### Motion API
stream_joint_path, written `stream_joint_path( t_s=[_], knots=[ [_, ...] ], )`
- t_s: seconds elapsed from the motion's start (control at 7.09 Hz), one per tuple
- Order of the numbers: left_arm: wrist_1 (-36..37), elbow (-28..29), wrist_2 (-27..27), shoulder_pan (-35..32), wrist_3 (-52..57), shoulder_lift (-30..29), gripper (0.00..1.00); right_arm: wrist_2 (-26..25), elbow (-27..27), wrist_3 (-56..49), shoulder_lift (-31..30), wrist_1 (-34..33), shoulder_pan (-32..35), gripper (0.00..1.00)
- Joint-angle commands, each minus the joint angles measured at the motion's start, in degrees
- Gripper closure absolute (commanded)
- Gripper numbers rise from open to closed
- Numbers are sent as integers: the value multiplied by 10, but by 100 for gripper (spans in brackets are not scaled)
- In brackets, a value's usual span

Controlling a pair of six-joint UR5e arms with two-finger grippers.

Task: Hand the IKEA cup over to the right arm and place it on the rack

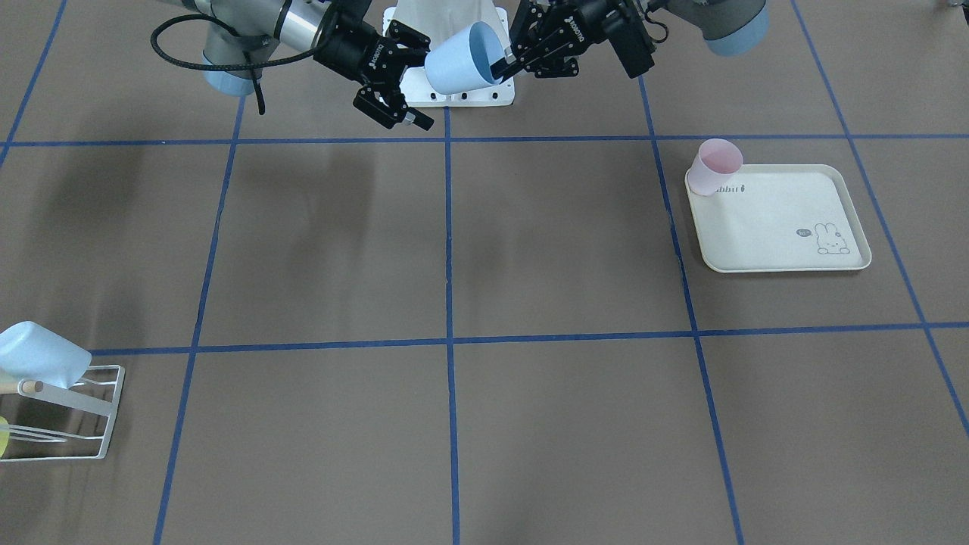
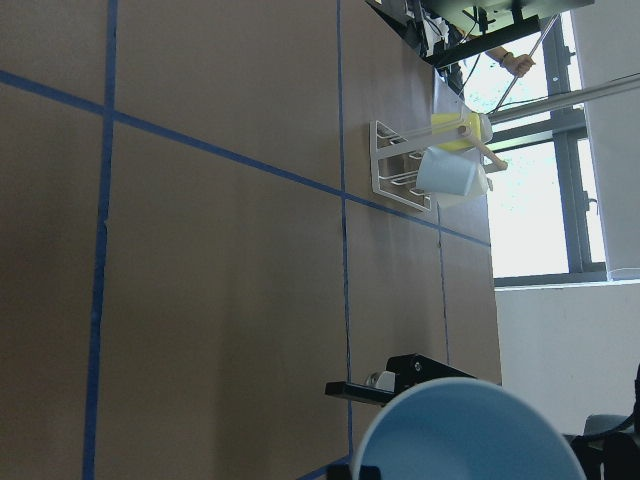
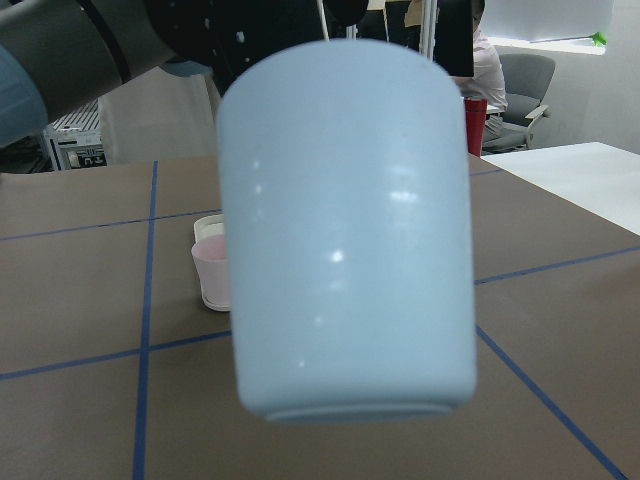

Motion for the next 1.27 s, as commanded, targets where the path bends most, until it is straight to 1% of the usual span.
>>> stream_joint_path(
  t_s=[0.0,0.42,0.7,0.85,0.99,1.13],
  knots=[
    [0,6,33,31,1,-1,100,0,0,0,-2,10,-2,1],
    [0,17,54,44,1,-1,100,0,0,0,-7,17,-4,1],
    [0,19,55,45,1,-1,100,0,1,0,-6,17,-4,2],
    [0,19,55,45,1,-1,100,1,4,0,-5,17,-4,6],
    [0,19,55,45,1,-1,100,1,4,1,-4,17,-5,16],
    [0,19,55,45,1,-1,100,1,5,1,-3,18,-5,17]
  ],
)
